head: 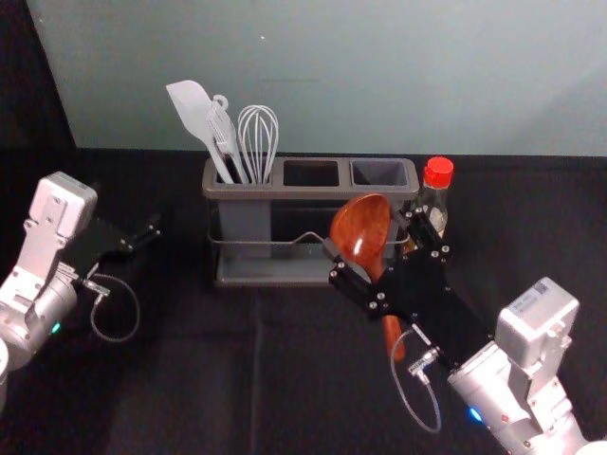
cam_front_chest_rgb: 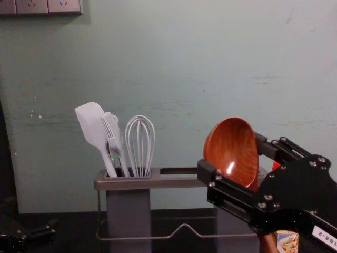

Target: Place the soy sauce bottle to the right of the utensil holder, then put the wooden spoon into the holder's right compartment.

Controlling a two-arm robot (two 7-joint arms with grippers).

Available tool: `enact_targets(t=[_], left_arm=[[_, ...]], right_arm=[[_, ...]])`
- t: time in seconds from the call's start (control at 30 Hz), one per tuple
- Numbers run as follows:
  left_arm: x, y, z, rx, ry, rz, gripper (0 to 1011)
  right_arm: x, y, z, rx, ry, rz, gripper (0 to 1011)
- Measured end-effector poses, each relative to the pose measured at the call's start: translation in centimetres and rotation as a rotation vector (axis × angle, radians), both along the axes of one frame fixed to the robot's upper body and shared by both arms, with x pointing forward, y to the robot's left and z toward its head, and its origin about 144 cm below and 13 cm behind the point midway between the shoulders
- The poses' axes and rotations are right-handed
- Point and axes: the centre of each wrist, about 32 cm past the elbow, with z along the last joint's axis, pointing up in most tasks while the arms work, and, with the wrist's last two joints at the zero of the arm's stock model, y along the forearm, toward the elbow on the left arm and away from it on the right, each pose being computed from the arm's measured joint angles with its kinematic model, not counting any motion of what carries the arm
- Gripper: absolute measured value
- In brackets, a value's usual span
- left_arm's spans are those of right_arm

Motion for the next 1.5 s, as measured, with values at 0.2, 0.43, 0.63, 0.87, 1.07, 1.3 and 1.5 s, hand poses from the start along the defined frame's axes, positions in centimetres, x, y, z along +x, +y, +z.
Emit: enact_targets(t=[0.2, 0.43, 0.63, 0.87, 1.07, 1.3, 1.5], left_arm=[[0.0, 0.0, 0.0, 0.000, 0.000, 0.000, 1005], [0.0, 0.0, 0.0, 0.000, 0.000, 0.000, 1005], [0.0, 0.0, 0.0, 0.000, 0.000, 0.000, 1005], [0.0, 0.0, 0.0, 0.000, 0.000, 0.000, 1005], [0.0, 0.0, 0.0, 0.000, 0.000, 0.000, 1005], [0.0, 0.0, 0.0, 0.000, 0.000, 0.000, 1005], [0.0, 0.0, 0.0, 0.000, 0.000, 0.000, 1005]], right_arm=[[-0.1, 0.2, -0.8, 0.039, -0.035, 0.004, 836], [-0.1, 0.1, -0.9, 0.040, -0.022, 0.015, 836], [0.0, 0.1, -0.9, 0.040, -0.023, 0.015, 836], [0.0, 0.2, -0.9, 0.040, -0.023, 0.015, 836], [0.0, 0.2, -0.9, 0.040, -0.023, 0.014, 836], [0.1, 0.3, -0.9, 0.047, -0.022, 0.014, 836], [1.6, 0.5, 0.2, 0.061, -0.058, 0.020, 836]])
